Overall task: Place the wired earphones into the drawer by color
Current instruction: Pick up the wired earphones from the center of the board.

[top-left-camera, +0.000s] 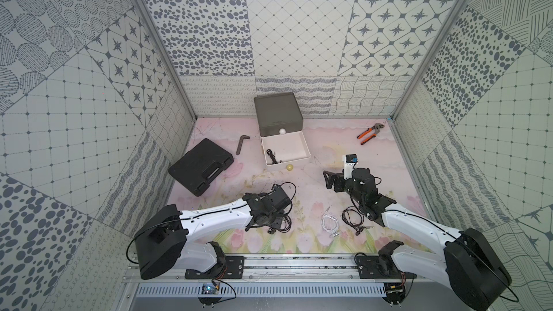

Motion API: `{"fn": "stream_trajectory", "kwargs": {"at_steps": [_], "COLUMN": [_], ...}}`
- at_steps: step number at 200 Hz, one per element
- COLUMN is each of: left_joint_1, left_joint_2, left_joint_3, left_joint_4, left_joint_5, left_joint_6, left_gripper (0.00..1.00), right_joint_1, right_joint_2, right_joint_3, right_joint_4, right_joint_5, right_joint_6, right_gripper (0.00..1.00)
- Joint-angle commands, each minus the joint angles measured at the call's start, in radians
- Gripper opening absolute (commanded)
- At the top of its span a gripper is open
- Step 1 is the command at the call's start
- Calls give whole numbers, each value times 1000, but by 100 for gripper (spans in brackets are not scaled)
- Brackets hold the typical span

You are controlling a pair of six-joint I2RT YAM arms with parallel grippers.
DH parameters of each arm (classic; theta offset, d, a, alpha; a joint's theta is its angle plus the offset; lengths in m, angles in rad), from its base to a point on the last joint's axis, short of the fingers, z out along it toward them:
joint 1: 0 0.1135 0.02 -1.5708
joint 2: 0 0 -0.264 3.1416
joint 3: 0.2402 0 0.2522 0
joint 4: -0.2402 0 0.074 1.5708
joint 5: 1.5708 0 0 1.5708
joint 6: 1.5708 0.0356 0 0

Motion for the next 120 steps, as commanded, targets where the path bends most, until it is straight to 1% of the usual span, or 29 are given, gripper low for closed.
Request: {"fn": "stream_trajectory", "kwargs": {"at_steps": [1, 79, 106, 120], "left_joint_1": [-13, -15, -18, -16], "left_joint_2": [37, 106, 122, 126], "left_joint_3": [16, 29, 36, 38], "left_joint_4": [-22, 27, 40, 43], "left_joint_5": [-84, -72, -60, -57], "left_joint_6": [2, 35, 37, 37], "left_gripper": [52, 40, 33, 28], "right_joint_1": [-3, -3, -3, -4], "right_joint_2": [-15, -14, -12, -10], "right_joint_3": [-11, -13, -12, -13], "right_joint_4": [48, 49, 51, 51], "right_joint_5": [18, 16, 12, 11], "right_joint_6": [9, 6, 5, 7], "right_gripper": [97, 97, 97, 97]}}
